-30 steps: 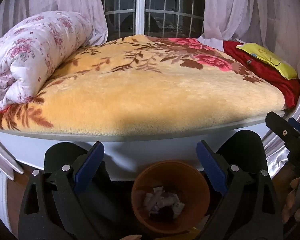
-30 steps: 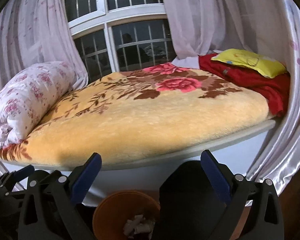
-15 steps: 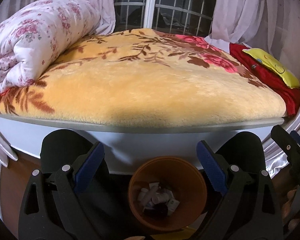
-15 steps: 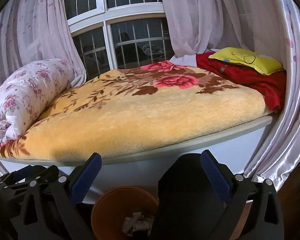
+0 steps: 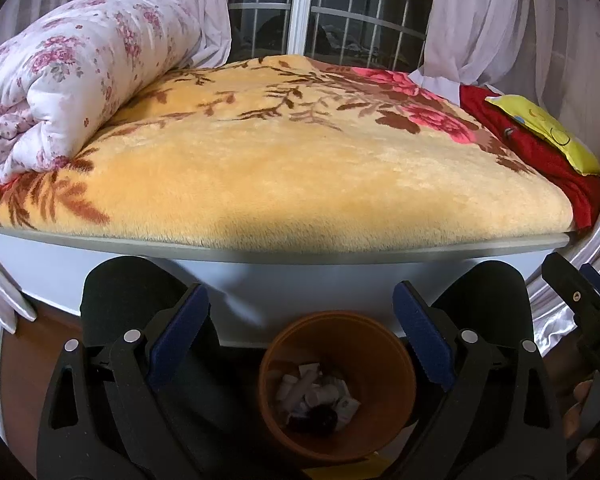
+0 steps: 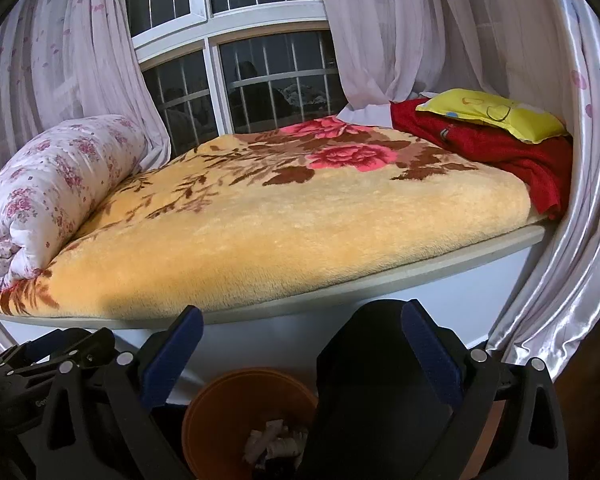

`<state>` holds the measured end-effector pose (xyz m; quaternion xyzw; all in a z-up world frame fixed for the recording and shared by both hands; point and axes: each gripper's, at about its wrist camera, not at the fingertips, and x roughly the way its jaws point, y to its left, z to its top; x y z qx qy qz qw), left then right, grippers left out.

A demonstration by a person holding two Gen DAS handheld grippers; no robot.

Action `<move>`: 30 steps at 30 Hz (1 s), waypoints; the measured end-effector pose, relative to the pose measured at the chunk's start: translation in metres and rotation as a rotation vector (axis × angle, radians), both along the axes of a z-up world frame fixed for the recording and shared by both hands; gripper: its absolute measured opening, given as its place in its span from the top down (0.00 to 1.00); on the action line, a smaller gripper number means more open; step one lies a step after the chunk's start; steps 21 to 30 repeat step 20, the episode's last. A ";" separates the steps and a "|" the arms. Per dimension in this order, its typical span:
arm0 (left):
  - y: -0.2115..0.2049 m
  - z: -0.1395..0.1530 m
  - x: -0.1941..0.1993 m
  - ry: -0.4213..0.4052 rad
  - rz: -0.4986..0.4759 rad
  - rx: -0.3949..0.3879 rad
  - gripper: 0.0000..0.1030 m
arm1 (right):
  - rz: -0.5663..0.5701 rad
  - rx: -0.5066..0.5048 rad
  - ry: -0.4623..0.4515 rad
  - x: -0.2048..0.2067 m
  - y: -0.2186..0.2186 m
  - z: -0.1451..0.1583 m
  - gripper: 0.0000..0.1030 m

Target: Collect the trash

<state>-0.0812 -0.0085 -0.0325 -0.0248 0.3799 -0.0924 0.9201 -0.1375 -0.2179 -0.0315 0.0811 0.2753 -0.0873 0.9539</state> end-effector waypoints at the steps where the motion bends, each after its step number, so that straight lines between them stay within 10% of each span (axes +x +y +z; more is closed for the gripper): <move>1: 0.001 -0.001 0.000 0.002 0.000 -0.002 0.12 | -0.001 0.000 0.001 0.001 0.000 0.000 0.05; 30: -0.002 -0.006 -0.002 0.007 0.011 0.027 0.11 | -0.016 0.016 0.017 0.000 0.002 -0.004 0.05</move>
